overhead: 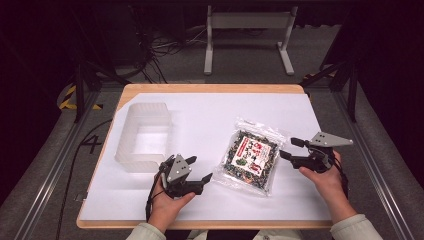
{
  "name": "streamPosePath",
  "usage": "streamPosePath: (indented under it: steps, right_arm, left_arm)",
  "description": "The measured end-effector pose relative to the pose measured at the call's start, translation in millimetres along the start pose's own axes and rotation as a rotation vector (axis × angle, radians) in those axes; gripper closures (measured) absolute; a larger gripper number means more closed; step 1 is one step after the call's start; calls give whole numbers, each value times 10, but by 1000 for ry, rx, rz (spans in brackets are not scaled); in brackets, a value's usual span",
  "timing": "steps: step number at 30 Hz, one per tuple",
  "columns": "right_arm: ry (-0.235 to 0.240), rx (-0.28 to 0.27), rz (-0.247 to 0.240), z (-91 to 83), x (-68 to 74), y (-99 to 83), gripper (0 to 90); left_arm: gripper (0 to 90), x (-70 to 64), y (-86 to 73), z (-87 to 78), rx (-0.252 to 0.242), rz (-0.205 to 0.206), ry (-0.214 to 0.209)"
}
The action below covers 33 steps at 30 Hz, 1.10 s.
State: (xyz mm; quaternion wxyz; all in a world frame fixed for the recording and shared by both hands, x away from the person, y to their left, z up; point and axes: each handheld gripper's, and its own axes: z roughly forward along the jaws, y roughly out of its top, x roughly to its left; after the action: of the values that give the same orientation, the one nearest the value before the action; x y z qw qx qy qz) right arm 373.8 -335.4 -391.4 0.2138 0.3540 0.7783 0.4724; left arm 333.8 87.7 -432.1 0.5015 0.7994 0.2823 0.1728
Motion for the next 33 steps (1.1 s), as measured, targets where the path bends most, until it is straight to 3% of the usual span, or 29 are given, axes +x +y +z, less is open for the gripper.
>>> streamPosePath:
  steps: [6, 17, 22, 25, 30, 32, 33]
  right_arm:
    - [8, -8, 8, 53, -100, 109, 306]
    - [17, 25, 30, 217, -263, 262, 275]
    - [15, 25, 29, 334, -327, 299, 277]
    - [12, 23, 28, 403, -382, 282, 324]
    - [-52, 81, 67, 505, -484, 187, 387]
    - [-63, 91, 73, 511, -506, 171, 407]
    - [-91, 83, 98, 512, -558, 146, 414]
  left_arm:
    - [243, 4, 0, -1, -10, -11, -19]
    - [237, 4, 2, 2, -7, 0, -24]
    - [237, -1, 2, 2, -6, 3, -23]
    - [237, -5, 3, -4, -8, -2, -20]
    - [238, 2, -2, -8, -5, 0, -21]
    - [238, 1, -1, -8, -5, 2, -21]
    - [238, -5, -1, -5, -5, 0, -20]
